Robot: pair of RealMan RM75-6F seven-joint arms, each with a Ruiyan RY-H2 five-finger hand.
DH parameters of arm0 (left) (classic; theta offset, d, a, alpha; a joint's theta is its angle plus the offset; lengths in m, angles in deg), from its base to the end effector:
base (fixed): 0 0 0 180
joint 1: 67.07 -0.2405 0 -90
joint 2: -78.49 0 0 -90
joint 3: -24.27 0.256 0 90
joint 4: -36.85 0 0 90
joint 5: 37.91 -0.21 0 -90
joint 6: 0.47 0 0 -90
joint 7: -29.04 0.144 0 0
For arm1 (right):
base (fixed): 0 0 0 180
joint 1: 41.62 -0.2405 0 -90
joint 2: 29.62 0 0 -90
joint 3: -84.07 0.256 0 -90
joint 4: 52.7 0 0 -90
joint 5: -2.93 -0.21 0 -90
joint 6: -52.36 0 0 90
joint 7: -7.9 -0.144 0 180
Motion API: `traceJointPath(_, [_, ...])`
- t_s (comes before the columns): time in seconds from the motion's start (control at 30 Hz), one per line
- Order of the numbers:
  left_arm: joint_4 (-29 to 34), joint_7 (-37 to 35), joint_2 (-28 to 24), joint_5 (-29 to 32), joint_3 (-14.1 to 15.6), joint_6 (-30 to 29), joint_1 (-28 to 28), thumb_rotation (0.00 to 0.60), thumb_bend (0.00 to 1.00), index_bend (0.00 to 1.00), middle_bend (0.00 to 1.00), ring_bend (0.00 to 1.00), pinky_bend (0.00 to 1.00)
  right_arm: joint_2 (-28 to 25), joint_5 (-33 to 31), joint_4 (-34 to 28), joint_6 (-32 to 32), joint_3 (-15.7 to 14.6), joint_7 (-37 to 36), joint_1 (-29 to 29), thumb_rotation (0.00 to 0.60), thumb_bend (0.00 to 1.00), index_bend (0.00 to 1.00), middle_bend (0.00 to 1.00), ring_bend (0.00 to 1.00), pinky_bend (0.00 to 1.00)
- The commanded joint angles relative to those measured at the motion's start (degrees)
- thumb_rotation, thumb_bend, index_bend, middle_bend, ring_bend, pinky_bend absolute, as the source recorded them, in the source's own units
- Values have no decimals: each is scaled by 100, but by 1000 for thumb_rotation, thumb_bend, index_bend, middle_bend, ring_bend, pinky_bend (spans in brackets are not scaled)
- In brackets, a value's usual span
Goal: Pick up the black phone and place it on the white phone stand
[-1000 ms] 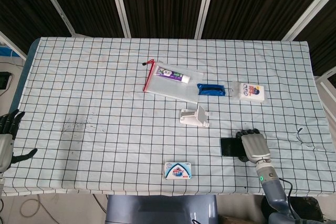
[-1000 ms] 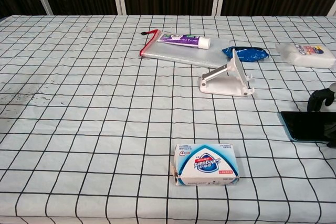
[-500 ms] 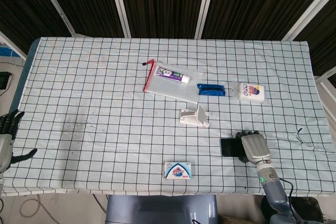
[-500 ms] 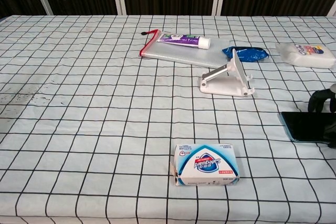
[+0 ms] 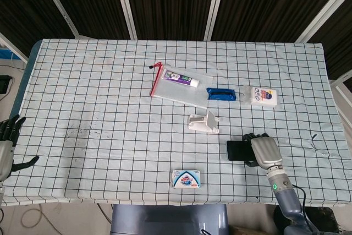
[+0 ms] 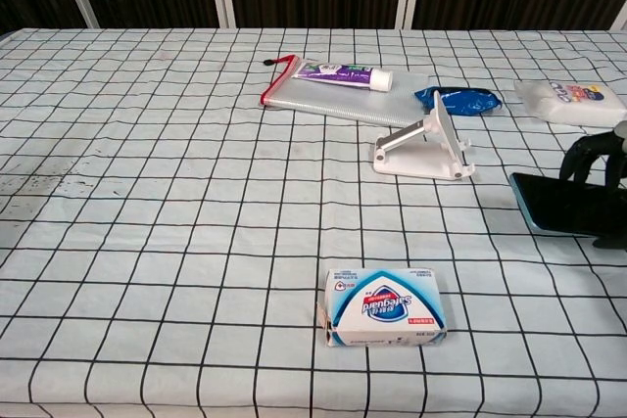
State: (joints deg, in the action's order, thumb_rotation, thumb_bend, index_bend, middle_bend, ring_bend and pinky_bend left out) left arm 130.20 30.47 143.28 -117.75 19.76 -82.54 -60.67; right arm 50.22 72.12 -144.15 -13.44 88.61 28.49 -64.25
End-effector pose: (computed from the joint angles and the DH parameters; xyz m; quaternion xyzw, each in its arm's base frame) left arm -0.3158 0.1945 0.1562 -0.5707 -0.4134 -0.3750 0.6023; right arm -0.2557 -0.2624 0.0372 0.6855 -0.4175 0.3093 0.5101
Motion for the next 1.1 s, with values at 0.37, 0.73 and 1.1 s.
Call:
traceJointPath(0.37, [9, 27, 19, 32, -9, 6, 2, 600, 0, 0, 0, 0, 0, 240, -143, 149, -146, 833, -1413, -156, 600, 283, 481, 551, 439, 344])
traceJointPath(0.73, [10, 11, 41, 57, -22, 12, 6, 600, 0, 0, 0, 0, 0, 790, -1166, 124, 71, 1646, -2504, -337, 600, 281, 481, 549, 439, 344])
traceJointPath(1.1, [10, -96, 19, 56, -26, 37, 11, 600, 0, 0, 0, 0, 0, 1410, -1069, 694, 413, 1818, -3788, -461, 600, 266, 481, 547, 439, 343])
